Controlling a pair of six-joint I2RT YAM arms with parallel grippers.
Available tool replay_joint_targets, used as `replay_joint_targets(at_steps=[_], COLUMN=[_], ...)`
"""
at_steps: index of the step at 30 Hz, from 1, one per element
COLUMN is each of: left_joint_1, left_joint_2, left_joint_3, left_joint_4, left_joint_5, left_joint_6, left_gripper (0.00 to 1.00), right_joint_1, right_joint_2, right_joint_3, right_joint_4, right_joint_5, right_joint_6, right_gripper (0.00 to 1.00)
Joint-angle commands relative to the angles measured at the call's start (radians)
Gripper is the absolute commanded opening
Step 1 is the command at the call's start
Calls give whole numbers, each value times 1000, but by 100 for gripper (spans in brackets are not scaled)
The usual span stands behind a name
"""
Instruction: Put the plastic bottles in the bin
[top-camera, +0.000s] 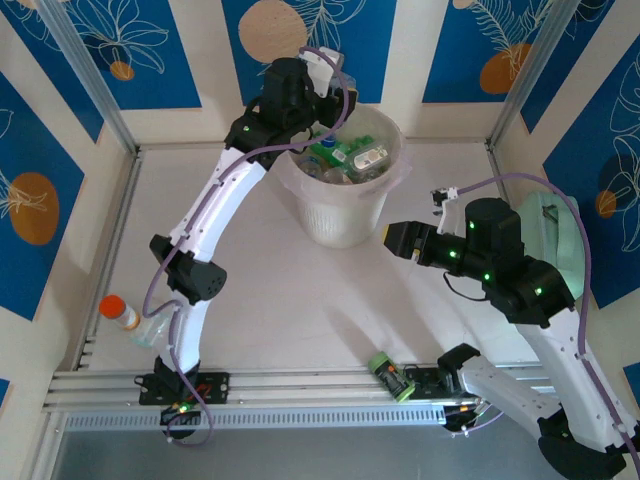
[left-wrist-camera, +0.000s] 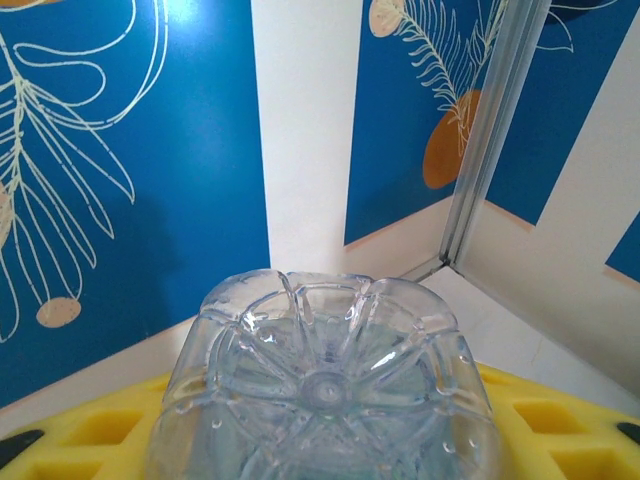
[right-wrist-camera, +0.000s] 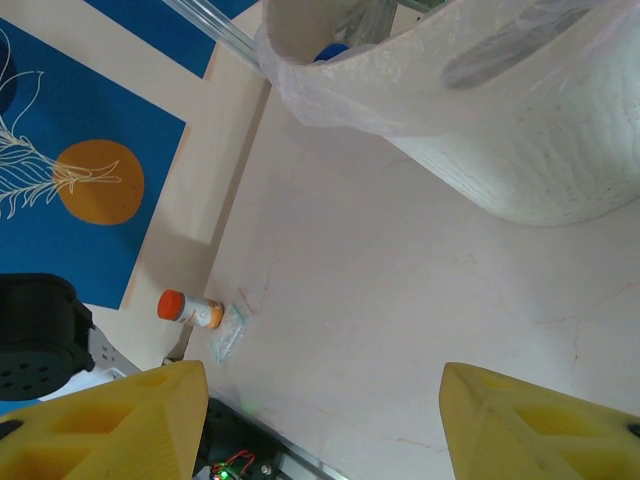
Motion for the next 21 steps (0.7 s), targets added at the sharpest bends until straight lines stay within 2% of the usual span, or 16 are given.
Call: replay_joint_targets(at_steps=[1, 3, 4, 5, 11, 16, 18, 21], left_joint_1=[6, 6, 3, 3, 0, 1, 1, 0], left_joint_2=[19, 32, 38, 40, 16, -74, -151, -337], left_joint_3=[48, 47, 46, 46, 46, 16, -65, -324], left_joint_4=[75, 73, 77, 81, 93, 26, 2, 13], left_joint_5=[8, 7, -2, -2, -44, -83, -75, -30], left_joint_6=[21, 17, 10, 5, -14, -72, -112, -177], left_gripper=[61, 88, 95, 97, 99, 92, 87, 85], right_joint_1=[-18, -25, -26, -28, -30, -27, -25, -22], right_joint_2=[-19, -27, -31, -37, -42, -21, -13, -6], right_joint_3=[-8, -4, -5, -6, -7, 27, 32, 37], right_joint_4=[5, -7, -9, -12, -17, -16, -11, 3], right_joint_5=[-40, -43, -43, -42, -47, -42, -28, -19], right_joint_6=[1, 1, 3, 5, 20, 26, 32, 41], right_gripper=[63, 64, 64, 65, 66, 66, 66, 66])
